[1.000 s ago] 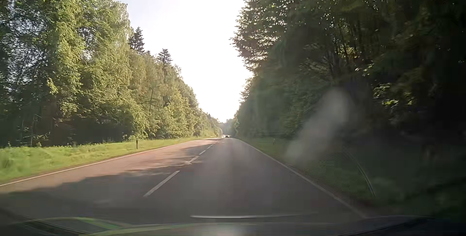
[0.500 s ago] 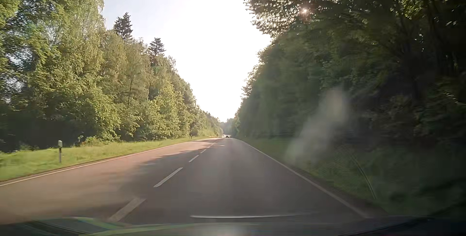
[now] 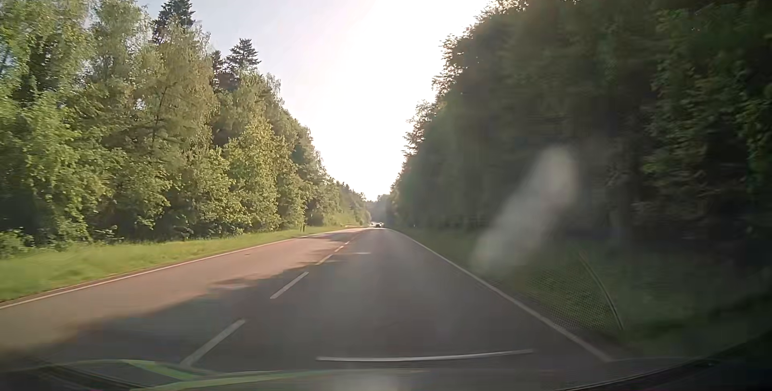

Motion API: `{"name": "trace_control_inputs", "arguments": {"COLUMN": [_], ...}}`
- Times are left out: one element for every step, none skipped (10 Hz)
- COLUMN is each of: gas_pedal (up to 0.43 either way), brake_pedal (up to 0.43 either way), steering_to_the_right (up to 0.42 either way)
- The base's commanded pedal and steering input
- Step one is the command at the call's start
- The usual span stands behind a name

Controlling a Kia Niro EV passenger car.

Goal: Follow the waypoints while adhering to traffic rules and regulations

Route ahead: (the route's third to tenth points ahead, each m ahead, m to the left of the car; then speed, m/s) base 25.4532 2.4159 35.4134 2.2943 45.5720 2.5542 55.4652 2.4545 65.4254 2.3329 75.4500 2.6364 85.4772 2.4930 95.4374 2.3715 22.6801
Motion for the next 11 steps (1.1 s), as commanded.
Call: {"name": "trace_control_inputs", "arguments": {"gas_pedal": [0.24, 0.24, 0.228, 0.22, 0.22, 0.22, 0.22, 0.209, 0.209, 0.209, 0.209], "brake_pedal": [0.0, 0.0, 0.0, 0.0, 0.0, 0.0, 0.0, 0.0, 0.0, 0.0, 0.0], "steering_to_the_right": [-0.002, -0.002, -0.001, -0.001, -0.001, -0.001, 0.0, 0.0, 0.0, 0.0, 0.0]}}
